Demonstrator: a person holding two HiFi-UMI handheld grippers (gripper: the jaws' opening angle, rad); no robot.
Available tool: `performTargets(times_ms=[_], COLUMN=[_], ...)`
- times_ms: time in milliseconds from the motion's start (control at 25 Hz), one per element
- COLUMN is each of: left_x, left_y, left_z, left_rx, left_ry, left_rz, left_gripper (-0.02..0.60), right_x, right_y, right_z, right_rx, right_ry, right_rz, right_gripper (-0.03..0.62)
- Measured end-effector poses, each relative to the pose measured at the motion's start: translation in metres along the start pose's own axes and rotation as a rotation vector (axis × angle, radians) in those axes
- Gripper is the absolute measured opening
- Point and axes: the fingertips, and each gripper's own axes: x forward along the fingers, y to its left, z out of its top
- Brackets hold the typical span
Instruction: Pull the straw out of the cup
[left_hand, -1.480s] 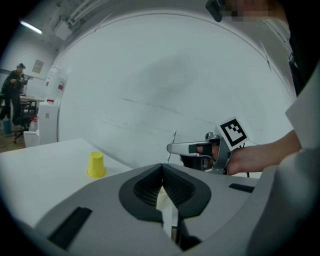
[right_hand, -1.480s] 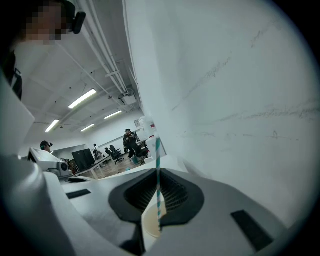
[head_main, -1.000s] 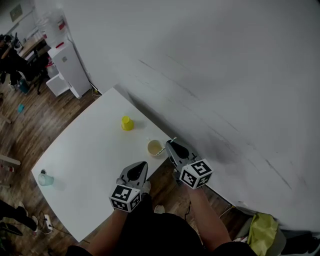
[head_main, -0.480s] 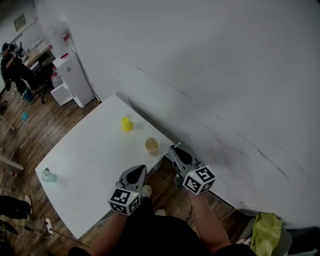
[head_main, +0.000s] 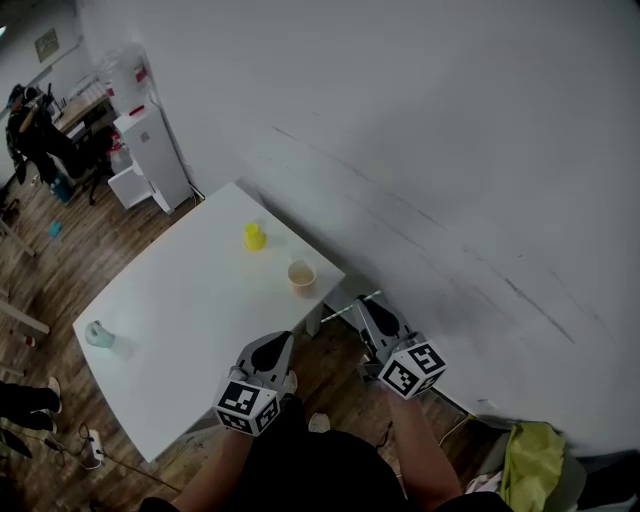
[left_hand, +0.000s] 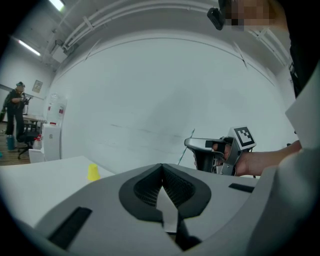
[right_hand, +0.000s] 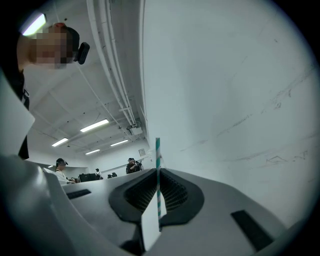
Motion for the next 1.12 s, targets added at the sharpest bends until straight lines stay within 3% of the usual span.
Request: performTargets(times_ms=[680,1120], left_x=[-0.007,-0.019], left_y=[0.012,0.035], left_z=[0.024,0.036], left_rx=[0.033,0.035], left_ry=[-0.02,-0.018], left_rz=[-0.036,-0.047], left_gripper=[0.014,0.014], right_x=[-0.033,-0.032], right_y=[0.006,0.014], right_z=[0.04,0.039], right_rx=[-0.003,0.002], right_ry=[-0.105,-0.109], right_rz=[-0.062,-0.105], right_gripper=[0.035,0.035])
